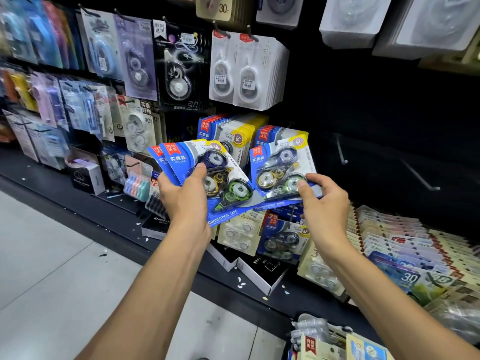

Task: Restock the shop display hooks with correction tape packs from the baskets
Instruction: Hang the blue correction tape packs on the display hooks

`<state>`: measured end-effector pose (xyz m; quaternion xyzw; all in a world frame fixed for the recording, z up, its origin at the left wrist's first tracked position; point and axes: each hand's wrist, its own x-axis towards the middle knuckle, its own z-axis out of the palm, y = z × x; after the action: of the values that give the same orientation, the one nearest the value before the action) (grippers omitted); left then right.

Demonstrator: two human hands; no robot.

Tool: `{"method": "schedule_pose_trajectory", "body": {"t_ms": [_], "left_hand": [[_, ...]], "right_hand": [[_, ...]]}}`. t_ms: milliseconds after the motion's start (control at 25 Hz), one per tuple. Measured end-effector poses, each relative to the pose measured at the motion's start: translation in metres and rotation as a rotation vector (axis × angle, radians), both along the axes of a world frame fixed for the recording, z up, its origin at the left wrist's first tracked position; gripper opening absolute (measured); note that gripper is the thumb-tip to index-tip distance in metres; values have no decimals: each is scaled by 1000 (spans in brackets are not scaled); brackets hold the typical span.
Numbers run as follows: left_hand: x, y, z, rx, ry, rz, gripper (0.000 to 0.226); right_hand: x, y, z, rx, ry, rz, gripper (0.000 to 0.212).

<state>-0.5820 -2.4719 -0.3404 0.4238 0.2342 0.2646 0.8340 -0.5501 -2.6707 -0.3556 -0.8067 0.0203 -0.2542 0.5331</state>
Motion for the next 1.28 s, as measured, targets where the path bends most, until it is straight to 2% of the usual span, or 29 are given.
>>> {"method": "schedule_pose_trajectory", "body": {"t_ms": [160,240,440,520,600,680,720,800,880,960,1080,1280], "left_hand": [[1,1,-2,0,-12,-7,36],[2,1,-3,-2,-24,-12,39],[4,-3,-6,25,-28,-40,50],[4,-3,-8,36,-22,-57,53],[4,-1,-8,43,-11,-68,50],[3,-2,-6,24,-1,-86,43],[2,-2,-5,10,-1,-101,37],[0,-6,-3,-15,-11,-139,27],[-2,-11,0,-2,-27,-177,28],[-2,-14,1,25,-56,-210,25],[-2,-18,1,2,-65,-236,5],[6,-16,-6,70,19,-47,19]], "right_hand": [[22,5,7,-213,104,-12,34],[35,6,17,-250,213,38,44],[57,18,28,22,556,241,85],[64,10,18,169,630,296,90],[64,2,7,243,697,298,87],[54,-2,2,39,645,192,77],[48,-1,1,-35,561,160,68],[29,4,3,91,419,305,45],[8,11,10,199,379,544,39],[-2,15,14,186,370,628,32],[0,13,13,229,366,507,23],[15,-8,8,303,311,193,23]]}}
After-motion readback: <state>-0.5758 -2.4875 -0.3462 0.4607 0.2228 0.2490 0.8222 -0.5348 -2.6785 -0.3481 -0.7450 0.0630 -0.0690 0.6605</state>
